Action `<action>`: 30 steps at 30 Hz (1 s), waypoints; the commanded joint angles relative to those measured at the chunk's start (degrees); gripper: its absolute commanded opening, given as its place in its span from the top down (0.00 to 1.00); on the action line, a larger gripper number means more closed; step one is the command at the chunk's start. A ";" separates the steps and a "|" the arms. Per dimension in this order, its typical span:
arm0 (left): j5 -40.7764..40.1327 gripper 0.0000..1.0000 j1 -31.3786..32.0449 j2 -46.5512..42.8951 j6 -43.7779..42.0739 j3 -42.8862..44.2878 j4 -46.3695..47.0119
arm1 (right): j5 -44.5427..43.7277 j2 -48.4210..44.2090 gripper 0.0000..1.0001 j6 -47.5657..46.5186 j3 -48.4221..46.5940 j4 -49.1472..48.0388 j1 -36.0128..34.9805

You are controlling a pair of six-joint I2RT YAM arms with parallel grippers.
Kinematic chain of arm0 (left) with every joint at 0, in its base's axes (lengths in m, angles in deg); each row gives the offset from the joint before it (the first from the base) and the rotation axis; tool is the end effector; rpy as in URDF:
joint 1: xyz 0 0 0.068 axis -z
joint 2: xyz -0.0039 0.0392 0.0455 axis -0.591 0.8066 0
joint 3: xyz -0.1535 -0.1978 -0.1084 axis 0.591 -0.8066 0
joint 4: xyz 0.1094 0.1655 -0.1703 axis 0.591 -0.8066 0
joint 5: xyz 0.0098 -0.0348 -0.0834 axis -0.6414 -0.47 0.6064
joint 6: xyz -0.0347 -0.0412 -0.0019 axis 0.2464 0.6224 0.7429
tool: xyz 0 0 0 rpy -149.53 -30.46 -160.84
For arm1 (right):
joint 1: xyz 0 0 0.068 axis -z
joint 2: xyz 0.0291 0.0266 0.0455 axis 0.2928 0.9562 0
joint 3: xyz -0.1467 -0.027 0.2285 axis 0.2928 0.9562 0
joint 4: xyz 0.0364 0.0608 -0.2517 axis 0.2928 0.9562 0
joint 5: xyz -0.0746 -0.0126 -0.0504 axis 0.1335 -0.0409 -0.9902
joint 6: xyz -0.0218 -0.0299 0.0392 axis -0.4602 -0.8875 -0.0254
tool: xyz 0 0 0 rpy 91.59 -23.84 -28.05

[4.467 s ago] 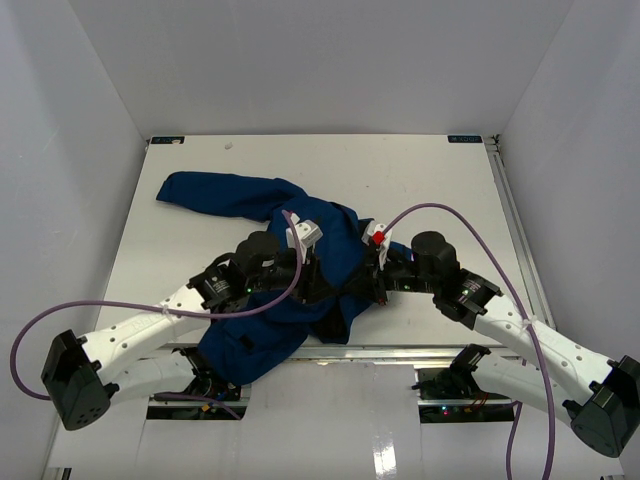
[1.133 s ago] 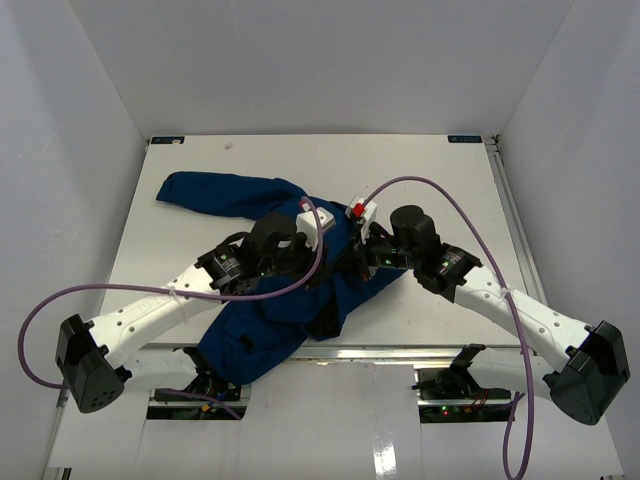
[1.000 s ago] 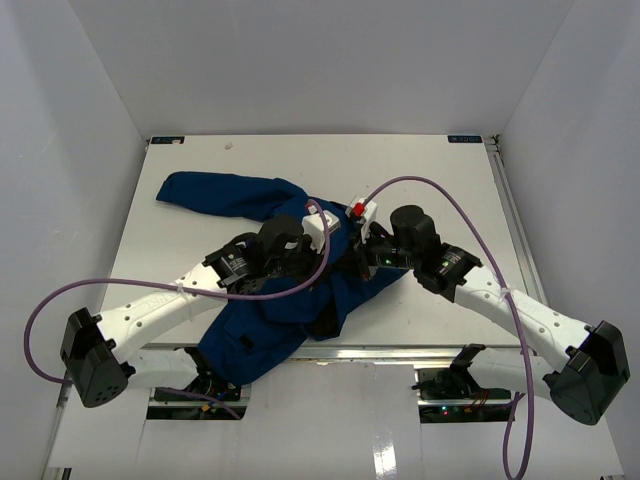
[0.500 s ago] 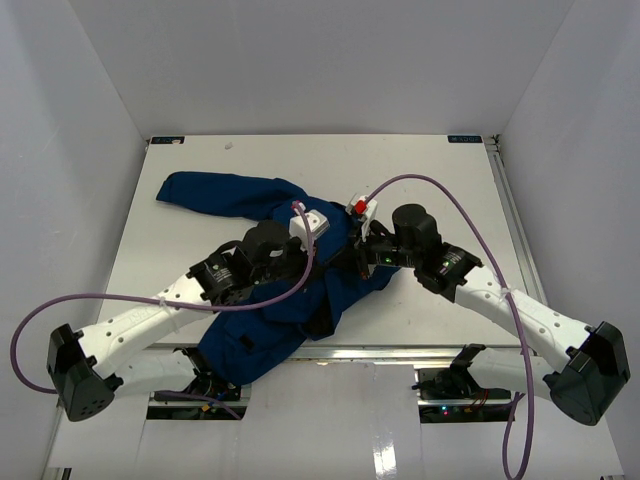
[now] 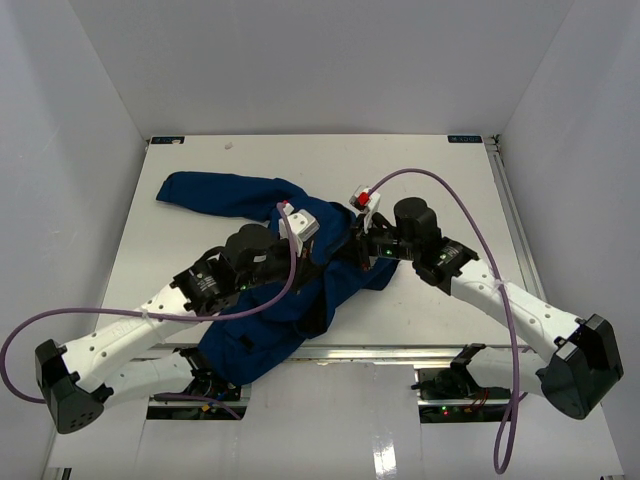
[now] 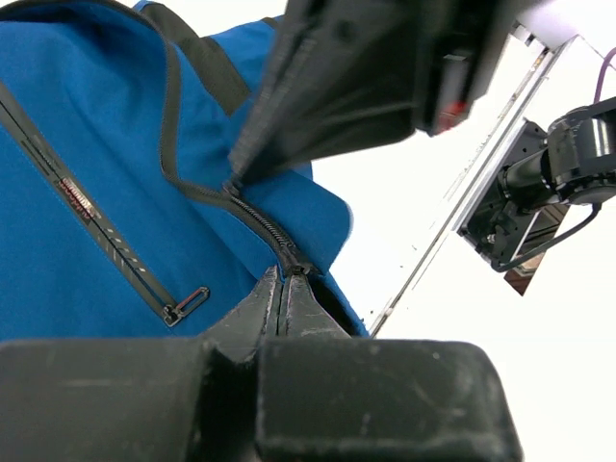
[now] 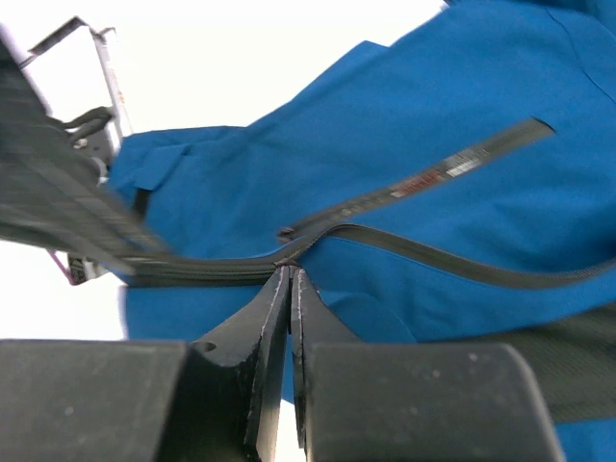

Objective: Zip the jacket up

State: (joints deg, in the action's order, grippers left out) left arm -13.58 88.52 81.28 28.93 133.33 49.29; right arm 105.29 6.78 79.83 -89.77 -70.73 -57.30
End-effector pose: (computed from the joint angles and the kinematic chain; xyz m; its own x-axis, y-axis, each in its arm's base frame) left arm 0.1331 -0.1794 0.3291 -0.4563 0.2194 -0.8624 0.7707 0.5819 -0.2597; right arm 0.1945 0.1852 0.3089 -0.3282 -0.1591 -0.9311 -0.8685 0.4384 0.2312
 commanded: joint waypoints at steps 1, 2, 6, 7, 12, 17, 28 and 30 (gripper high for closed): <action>3.35 1.00 0.27 -5.05 0.93 -0.03 2.47 | -4.80 2.17 0.92 -2.09 -2.14 0.49 3.50; 3.21 1.00 0.27 -5.42 1.10 -0.07 2.39 | -5.58 2.61 0.92 -2.22 -2.05 0.49 4.23; 2.75 1.00 0.27 -6.83 2.23 -0.30 2.03 | -11.16 6.10 0.92 -3.10 -4.89 0.77 8.28; 2.63 1.00 0.27 -7.11 2.51 -0.47 2.03 | -12.12 7.61 0.92 -3.32 -6.57 1.27 9.57; 2.02 1.00 0.27 -8.94 3.35 -1.85 2.03 | -16.47 14.67 0.92 -3.25 -13.17 1.66 13.46; 5.30 1.00 0.33 -12.16 3.22 -2.67 1.97 | -24.98 18.44 0.92 -3.77 -18.23 -2.07 14.18; -3.31 1.00 0.27 -15.68 -0.12 13.72 -10.99 | -28.59 27.65 0.92 -0.38 -30.12 -7.04 26.95; -7.23 1.00 0.27 -14.68 -2.17 18.83 -13.12 | -28.69 28.72 0.92 -1.21 -33.01 -6.56 27.98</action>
State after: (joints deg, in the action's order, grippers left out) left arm -20.01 87.79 69.26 28.83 140.61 41.81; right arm 90.31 32.80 82.00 -115.86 -68.14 -36.59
